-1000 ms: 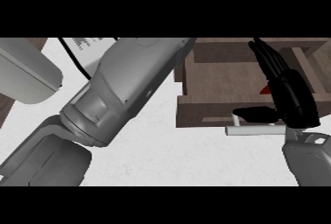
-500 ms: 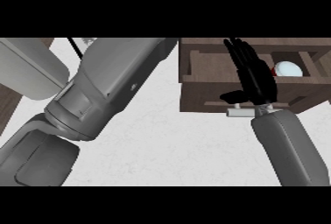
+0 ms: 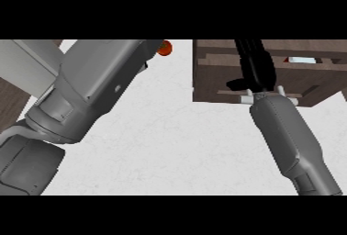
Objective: Pick up the can, place it into the drawer and close the drawer
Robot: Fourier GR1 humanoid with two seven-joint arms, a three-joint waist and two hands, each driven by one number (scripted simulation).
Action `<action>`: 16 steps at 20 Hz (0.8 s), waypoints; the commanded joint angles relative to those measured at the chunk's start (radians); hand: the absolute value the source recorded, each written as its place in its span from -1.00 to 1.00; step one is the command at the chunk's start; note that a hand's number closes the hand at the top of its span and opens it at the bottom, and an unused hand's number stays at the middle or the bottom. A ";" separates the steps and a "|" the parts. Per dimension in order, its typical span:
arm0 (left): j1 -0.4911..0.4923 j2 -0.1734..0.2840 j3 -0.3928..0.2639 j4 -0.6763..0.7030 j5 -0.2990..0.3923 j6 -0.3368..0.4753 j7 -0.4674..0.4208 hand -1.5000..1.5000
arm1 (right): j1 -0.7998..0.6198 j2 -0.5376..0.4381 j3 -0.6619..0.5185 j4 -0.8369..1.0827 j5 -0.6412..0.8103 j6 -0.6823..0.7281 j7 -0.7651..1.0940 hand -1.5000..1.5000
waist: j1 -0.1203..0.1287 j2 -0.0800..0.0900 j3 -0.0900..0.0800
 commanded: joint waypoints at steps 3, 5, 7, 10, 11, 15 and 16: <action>0.039 0.016 -0.011 -0.069 -0.019 0.016 0.053 -1.00 | -0.188 -0.005 -0.064 0.219 0.024 -0.112 -0.019 -1.00 | 0.013 0.003 0.000; 0.101 0.042 -0.012 -0.129 -0.005 -0.023 0.061 -1.00 | -0.231 -0.013 -0.079 0.282 0.039 -0.114 0.019 -1.00 | 0.053 0.001 -0.001; 0.106 0.078 -0.003 -0.133 -0.016 -0.030 0.051 -1.00 | -0.259 0.003 -0.082 0.325 0.043 -0.173 -0.023 -1.00 | 0.026 0.007 0.000; 0.150 0.099 -0.036 -0.207 -0.033 -0.036 0.092 -1.00 | -0.293 -0.015 -0.103 0.386 0.043 -0.184 -0.018 -1.00 | 0.054 0.001 0.000; 0.138 0.105 -0.029 -0.209 -0.026 -0.031 0.133 -1.00 | -0.320 -0.010 -0.106 0.386 0.042 -0.199 -0.024 -1.00 | 0.044 0.002 0.000; 0.166 0.140 -0.029 -0.265 -0.026 -0.076 0.126 -1.00 | -0.407 -0.041 -0.128 0.451 0.040 -0.167 -0.013 -1.00 | 0.066 0.014 0.000; 0.185 0.135 -0.037 -0.280 -0.029 -0.061 0.135 -1.00 | -0.419 -0.019 -0.126 0.452 0.042 -0.181 -0.004 -1.00 | 0.073 0.011 0.000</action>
